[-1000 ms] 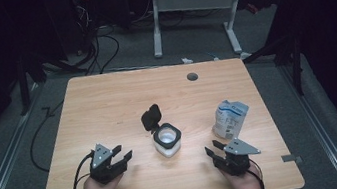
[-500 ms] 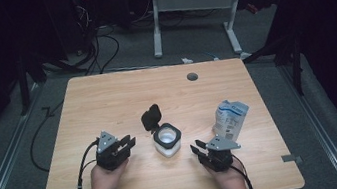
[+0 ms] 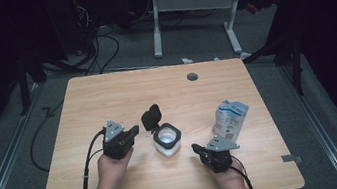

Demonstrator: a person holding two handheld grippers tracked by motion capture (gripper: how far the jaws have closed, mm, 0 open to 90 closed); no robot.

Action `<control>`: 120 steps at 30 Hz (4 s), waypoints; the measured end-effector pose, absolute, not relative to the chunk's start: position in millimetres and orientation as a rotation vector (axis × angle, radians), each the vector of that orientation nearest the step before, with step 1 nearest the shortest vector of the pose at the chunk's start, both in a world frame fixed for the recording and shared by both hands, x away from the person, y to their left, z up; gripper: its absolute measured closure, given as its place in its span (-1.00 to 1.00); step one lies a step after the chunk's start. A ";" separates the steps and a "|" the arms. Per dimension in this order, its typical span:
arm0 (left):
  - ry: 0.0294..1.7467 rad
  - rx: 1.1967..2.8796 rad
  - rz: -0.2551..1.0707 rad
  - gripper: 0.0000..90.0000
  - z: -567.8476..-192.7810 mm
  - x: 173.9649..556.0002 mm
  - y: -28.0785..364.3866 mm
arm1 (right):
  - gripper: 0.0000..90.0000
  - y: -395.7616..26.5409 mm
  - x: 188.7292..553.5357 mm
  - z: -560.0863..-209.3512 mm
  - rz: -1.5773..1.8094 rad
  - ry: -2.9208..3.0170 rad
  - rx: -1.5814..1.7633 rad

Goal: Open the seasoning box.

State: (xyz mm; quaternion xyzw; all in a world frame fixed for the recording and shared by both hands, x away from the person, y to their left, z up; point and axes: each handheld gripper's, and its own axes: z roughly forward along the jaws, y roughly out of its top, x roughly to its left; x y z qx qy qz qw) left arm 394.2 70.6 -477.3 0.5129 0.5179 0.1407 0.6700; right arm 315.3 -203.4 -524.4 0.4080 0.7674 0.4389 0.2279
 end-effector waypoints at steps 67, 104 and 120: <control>1.067 1.202 0.280 0.94 -476.3 359.7 41.7 | 1.00 -175.5 317.1 -521.5 1.226 2.154 1.063; 1.162 1.209 0.250 0.99 -514.4 380.6 16.9 | 1.00 -184.6 308.2 -522.6 1.220 2.143 1.081; 1.196 1.216 0.388 0.74 -512.1 369.7 103.1 | 1.00 -188.1 343.3 -521.1 1.145 2.086 1.145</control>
